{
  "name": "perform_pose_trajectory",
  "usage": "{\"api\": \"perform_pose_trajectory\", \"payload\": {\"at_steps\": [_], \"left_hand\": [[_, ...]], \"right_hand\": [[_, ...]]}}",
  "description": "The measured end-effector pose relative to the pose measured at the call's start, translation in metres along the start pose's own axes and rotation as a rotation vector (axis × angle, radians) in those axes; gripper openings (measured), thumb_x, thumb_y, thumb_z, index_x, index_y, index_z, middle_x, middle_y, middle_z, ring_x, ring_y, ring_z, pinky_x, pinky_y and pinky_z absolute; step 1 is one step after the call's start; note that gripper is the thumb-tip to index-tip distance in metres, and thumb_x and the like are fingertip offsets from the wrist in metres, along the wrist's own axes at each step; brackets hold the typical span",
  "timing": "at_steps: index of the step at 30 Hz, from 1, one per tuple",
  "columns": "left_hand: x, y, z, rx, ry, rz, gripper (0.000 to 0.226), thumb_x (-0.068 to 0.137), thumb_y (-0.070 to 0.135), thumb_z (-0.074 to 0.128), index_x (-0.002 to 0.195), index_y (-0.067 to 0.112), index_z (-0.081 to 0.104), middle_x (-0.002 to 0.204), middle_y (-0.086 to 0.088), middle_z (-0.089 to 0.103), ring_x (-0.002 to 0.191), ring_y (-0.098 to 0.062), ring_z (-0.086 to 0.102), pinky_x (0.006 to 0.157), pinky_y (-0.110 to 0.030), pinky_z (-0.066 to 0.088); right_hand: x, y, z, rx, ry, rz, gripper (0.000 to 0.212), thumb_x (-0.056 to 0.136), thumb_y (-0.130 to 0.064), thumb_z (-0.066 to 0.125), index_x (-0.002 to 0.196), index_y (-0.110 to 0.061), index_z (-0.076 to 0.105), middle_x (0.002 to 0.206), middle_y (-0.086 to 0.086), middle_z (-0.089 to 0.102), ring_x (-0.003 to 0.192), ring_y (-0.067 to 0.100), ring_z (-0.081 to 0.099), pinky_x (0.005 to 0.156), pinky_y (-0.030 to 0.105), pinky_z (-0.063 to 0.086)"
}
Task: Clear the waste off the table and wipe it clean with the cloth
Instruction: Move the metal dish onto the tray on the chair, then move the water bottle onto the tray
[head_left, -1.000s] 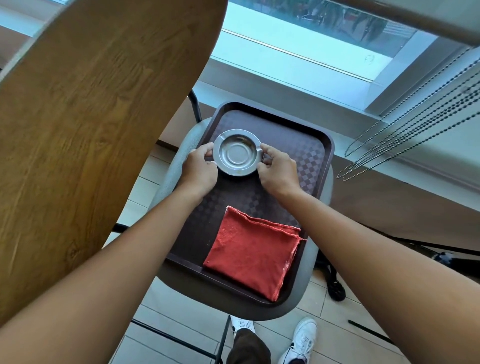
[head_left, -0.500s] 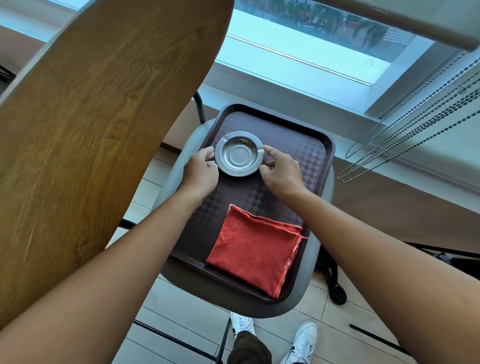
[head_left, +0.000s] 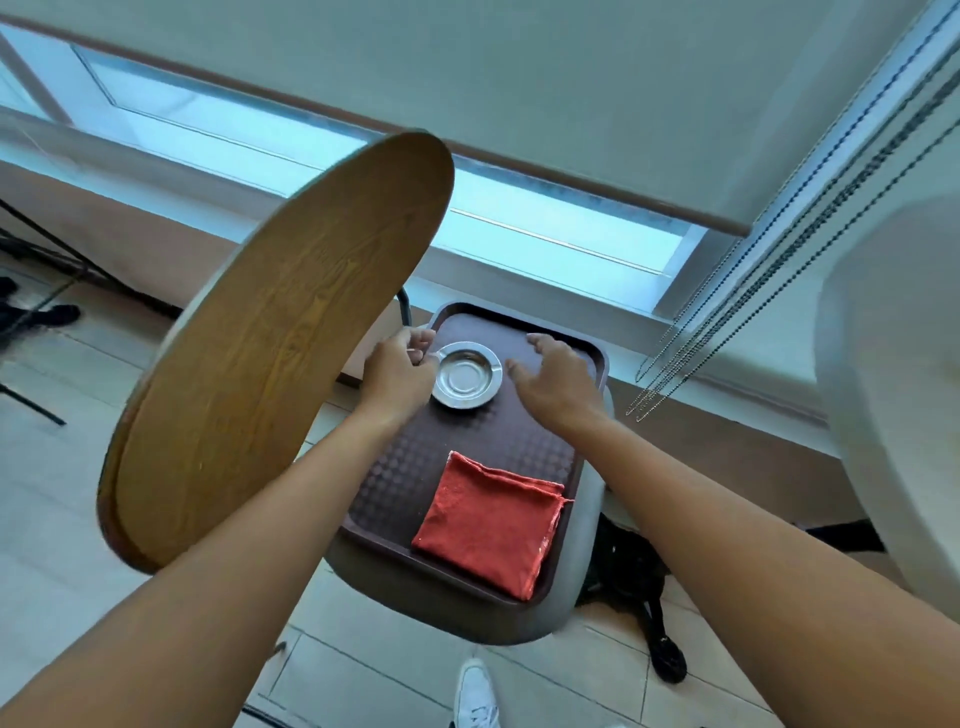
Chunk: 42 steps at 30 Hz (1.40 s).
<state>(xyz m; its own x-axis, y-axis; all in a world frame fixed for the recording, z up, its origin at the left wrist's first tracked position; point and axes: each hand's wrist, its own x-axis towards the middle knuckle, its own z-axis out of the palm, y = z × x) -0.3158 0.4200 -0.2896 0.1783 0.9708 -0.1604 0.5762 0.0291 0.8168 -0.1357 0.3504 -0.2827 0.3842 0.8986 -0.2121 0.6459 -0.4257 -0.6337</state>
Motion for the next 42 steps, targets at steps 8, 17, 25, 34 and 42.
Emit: {"api": "perform_pose_trajectory", "payload": {"at_steps": [8, 17, 25, 34, 42], "left_hand": [[-0.037, 0.106, -0.052, 0.023, 0.079, 0.211, 0.028, 0.095, 0.019, 0.060, 0.123, 0.020, 0.062, 0.123, -0.001, 0.062, 0.109, -0.015, 0.057, 0.098, -0.035, 0.049], [-0.078, 0.211, -0.082, 0.029, 0.163, 0.428, 0.026, 0.094, 0.025, 0.062, 0.120, 0.022, 0.064, 0.113, 0.006, 0.066, 0.104, -0.012, 0.061, 0.089, -0.024, 0.043], [-0.105, 0.280, -0.055, 0.040, 0.138, 0.621, 0.023, 0.096, 0.026, 0.064, 0.119, 0.022, 0.063, 0.118, 0.007, 0.065, 0.106, -0.009, 0.060, 0.087, -0.024, 0.042], [-0.118, 0.321, -0.007, 0.020, 0.036, 0.775, 0.022, 0.094, 0.024, 0.067, 0.115, 0.022, 0.066, 0.115, 0.004, 0.068, 0.100, -0.010, 0.063, 0.084, -0.022, 0.044], [-0.130, 0.347, 0.034, 0.003, -0.050, 0.824, 0.020, 0.092, 0.024, 0.067, 0.112, 0.023, 0.067, 0.112, 0.006, 0.069, 0.101, -0.010, 0.065, 0.085, -0.023, 0.044]], "right_hand": [[-0.049, -0.063, -0.090, 0.069, 0.179, -0.123, 0.052, 0.098, -0.040, 0.058, 0.142, -0.014, 0.050, 0.144, 0.008, 0.054, 0.132, 0.025, 0.050, 0.104, 0.034, 0.039], [-0.095, -0.095, -0.193, 0.057, 0.357, -0.291, 0.043, 0.093, -0.041, 0.061, 0.129, -0.018, 0.060, 0.127, 0.004, 0.064, 0.119, 0.021, 0.059, 0.100, 0.035, 0.047], [-0.138, -0.075, -0.259, 0.031, 0.490, -0.334, 0.046, 0.090, -0.047, 0.064, 0.129, -0.024, 0.059, 0.123, -0.004, 0.064, 0.113, 0.014, 0.060, 0.097, 0.037, 0.050], [-0.171, -0.033, -0.303, 0.037, 0.639, -0.279, 0.043, 0.092, -0.042, 0.066, 0.128, -0.020, 0.060, 0.125, 0.000, 0.063, 0.113, 0.015, 0.061, 0.097, 0.036, 0.051], [-0.188, 0.012, -0.324, 0.074, 0.750, -0.193, 0.038, 0.088, -0.043, 0.069, 0.120, -0.022, 0.063, 0.114, -0.003, 0.066, 0.103, 0.013, 0.062, 0.092, 0.040, 0.053]]}}
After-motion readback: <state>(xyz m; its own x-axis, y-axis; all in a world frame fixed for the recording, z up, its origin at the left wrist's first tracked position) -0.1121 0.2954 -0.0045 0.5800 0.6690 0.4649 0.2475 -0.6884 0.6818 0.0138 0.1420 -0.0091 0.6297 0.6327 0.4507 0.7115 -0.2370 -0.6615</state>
